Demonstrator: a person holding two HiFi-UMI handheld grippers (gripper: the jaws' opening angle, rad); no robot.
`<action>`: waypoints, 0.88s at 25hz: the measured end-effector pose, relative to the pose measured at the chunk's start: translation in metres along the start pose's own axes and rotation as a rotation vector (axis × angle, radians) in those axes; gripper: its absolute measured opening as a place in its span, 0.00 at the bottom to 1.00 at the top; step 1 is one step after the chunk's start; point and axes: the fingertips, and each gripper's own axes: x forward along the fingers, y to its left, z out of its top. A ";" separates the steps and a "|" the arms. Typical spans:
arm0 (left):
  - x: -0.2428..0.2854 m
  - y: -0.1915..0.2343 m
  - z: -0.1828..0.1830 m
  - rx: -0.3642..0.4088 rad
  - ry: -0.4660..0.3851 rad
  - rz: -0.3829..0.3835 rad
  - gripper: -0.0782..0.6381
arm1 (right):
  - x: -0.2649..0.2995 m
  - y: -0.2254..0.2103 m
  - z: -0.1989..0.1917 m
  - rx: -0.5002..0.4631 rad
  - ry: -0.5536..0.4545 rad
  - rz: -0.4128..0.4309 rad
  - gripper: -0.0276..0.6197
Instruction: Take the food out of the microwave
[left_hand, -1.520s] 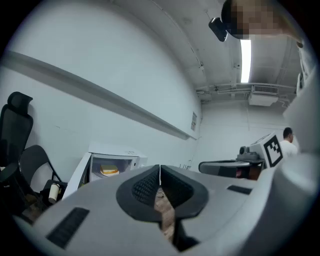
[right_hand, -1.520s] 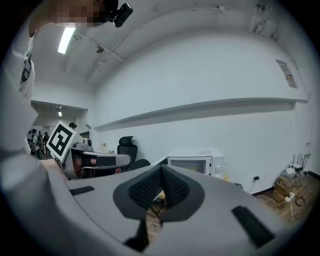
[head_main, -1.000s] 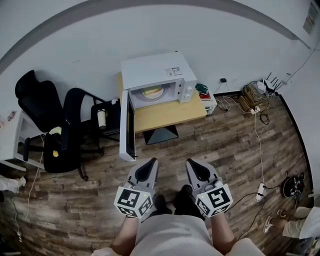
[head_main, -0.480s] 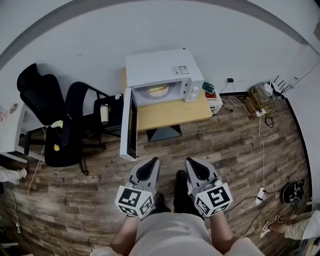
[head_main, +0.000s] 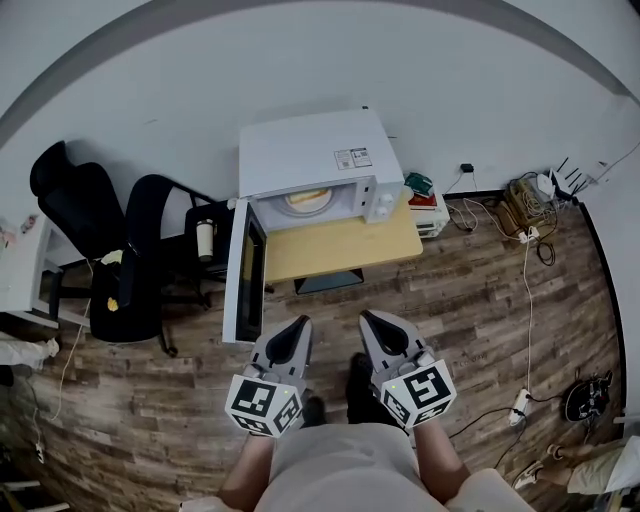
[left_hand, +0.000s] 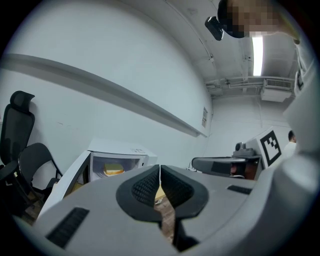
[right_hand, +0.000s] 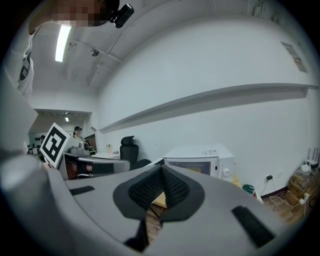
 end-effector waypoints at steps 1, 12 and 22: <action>0.009 0.000 0.001 -0.001 0.001 0.005 0.12 | 0.005 -0.009 0.002 0.001 0.002 0.005 0.04; 0.087 0.001 0.003 -0.030 0.029 0.103 0.12 | 0.045 -0.092 0.007 0.013 0.037 0.100 0.04; 0.136 0.007 0.000 -0.045 0.029 0.191 0.12 | 0.069 -0.132 -0.010 -0.034 0.098 0.199 0.04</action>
